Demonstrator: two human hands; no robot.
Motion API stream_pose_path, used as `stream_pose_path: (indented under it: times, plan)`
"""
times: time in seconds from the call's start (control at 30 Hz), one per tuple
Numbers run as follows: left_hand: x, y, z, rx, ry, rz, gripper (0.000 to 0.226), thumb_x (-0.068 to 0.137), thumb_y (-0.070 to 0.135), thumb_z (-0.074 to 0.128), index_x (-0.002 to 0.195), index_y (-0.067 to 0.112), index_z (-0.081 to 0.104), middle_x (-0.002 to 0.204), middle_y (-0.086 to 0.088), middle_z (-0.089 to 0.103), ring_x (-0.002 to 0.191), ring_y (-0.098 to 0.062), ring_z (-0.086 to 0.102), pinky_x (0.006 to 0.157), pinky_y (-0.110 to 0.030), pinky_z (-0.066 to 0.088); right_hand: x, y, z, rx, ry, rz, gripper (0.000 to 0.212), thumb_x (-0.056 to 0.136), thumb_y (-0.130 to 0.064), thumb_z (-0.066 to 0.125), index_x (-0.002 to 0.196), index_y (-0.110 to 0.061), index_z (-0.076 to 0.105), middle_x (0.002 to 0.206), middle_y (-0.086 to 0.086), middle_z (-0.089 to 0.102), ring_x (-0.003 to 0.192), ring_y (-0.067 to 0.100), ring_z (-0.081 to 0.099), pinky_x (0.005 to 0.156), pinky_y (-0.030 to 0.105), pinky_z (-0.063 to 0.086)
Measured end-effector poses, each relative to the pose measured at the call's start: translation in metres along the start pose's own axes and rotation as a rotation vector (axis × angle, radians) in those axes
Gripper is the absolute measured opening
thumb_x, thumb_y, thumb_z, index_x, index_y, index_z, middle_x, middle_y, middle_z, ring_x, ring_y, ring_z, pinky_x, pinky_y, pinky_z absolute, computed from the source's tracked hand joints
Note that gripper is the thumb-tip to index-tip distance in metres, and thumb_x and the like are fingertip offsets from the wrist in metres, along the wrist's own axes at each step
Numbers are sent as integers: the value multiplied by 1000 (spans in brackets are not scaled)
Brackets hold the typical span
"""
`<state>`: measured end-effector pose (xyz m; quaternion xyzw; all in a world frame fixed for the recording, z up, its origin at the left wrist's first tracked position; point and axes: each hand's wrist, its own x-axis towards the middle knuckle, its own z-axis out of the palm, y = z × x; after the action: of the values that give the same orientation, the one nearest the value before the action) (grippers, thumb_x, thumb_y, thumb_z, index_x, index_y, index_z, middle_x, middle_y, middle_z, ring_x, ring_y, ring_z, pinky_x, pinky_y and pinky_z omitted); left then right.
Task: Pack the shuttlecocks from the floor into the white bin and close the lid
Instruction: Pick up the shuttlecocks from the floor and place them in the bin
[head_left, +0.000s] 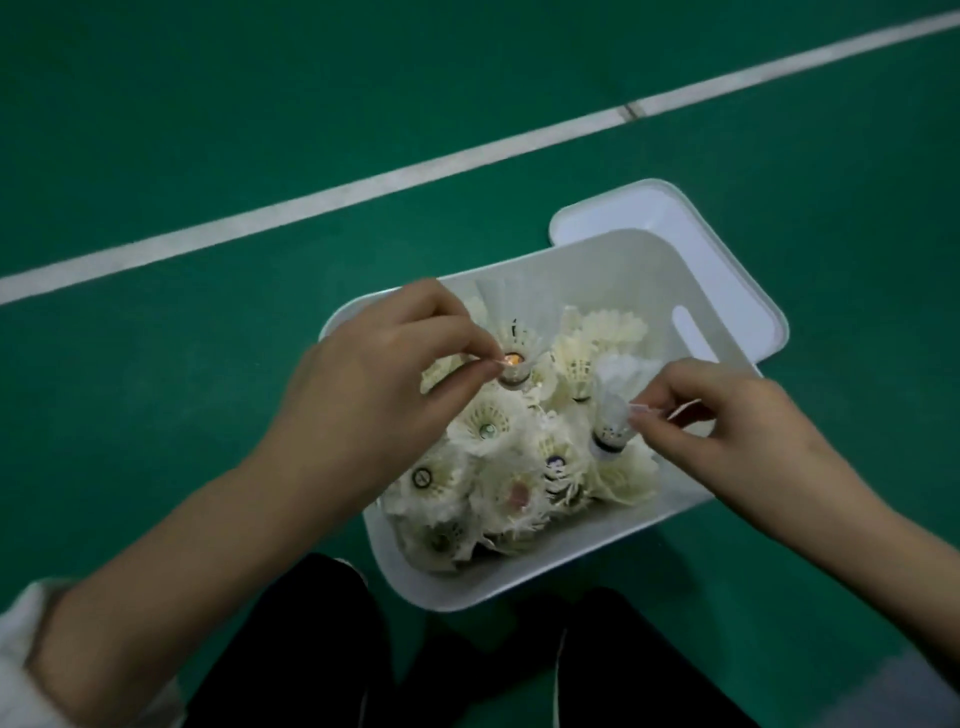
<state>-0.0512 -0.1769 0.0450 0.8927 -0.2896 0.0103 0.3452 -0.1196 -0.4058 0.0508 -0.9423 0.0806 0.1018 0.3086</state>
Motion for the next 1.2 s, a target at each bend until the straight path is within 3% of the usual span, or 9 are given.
stream_pose_path:
  times: [0.2, 0.37, 0.5, 0.67, 0.77, 0.83, 1.0, 1.13, 1.2]
  plan:
    - [-1, 4, 16, 16, -39, -3, 16, 83, 40, 56, 88, 31, 68, 87, 17, 55, 79, -6, 56, 61, -40, 50, 11, 10, -3, -91, 158, 55, 9, 81, -19, 60, 72, -19, 59, 77, -8, 61, 74, 7, 55, 61, 14, 37]
    - [1, 4, 26, 1, -75, -37, 19, 83, 46, 52, 87, 35, 67, 88, 20, 55, 80, -4, 57, 61, -37, 51, 24, 41, 24, -273, -305, 231, 16, 82, -15, 59, 71, -26, 63, 83, -2, 68, 80, 17, 60, 54, 20, 37]
    - [4, 5, 37, -8, -99, -23, 20, 83, 43, 53, 87, 31, 68, 87, 18, 55, 80, -5, 57, 62, -38, 51, 32, 55, 44, -303, -441, 246, 17, 78, -17, 63, 91, -19, 72, 98, 3, 70, 89, 20, 63, 71, 23, 45]
    - [4, 6, 46, -21, -128, 17, 22, 84, 43, 52, 87, 29, 68, 86, 17, 55, 80, -3, 56, 62, -36, 51, 28, 54, 23, -268, -308, 166, 39, 80, -27, 67, 118, -32, 58, 118, -5, 59, 103, 15, 58, 87, 30, 47]
    - [5, 7, 49, -25, -125, 43, 20, 85, 40, 53, 87, 26, 68, 86, 15, 56, 79, -4, 55, 62, -33, 50, 20, 37, 4, 62, -37, -21, 40, 83, -24, 67, 119, -37, 55, 100, -15, 57, 83, 3, 57, 81, 25, 49]
    - [8, 7, 49, -18, -129, 62, 18, 85, 38, 55, 87, 25, 68, 85, 15, 56, 78, -3, 54, 63, -31, 50, 19, 22, -1, 174, -65, -123, 47, 83, -25, 66, 123, -44, 49, 93, -16, 57, 77, 5, 57, 75, 18, 48]
    - [8, 10, 53, 31, -123, 58, 18, 88, 40, 50, 92, 28, 63, 89, 17, 55, 70, -1, 51, 57, -20, 44, 26, 8, 14, 17, -159, -149, 6, 84, -37, 62, 86, -32, 60, 83, -14, 62, 78, 8, 58, 75, 40, 50]
    - [7, 9, 55, -6, -29, -55, 15, 93, 32, 44, 98, 26, 57, 90, 18, 52, 75, 12, 48, 66, -4, 35, 23, 21, -6, 9, -7, -63, 16, 80, -41, 63, 76, -25, 67, 82, -11, 60, 73, 5, 56, 74, 33, 47]
    - [10, 6, 55, -29, 8, -88, 21, 94, 30, 39, 90, 19, 57, 84, 11, 51, 76, 5, 48, 68, -4, 34, 18, 30, -14, -27, 53, 5, 17, 80, -41, 64, 71, -26, 64, 77, -12, 57, 70, 2, 54, 68, 29, 42]
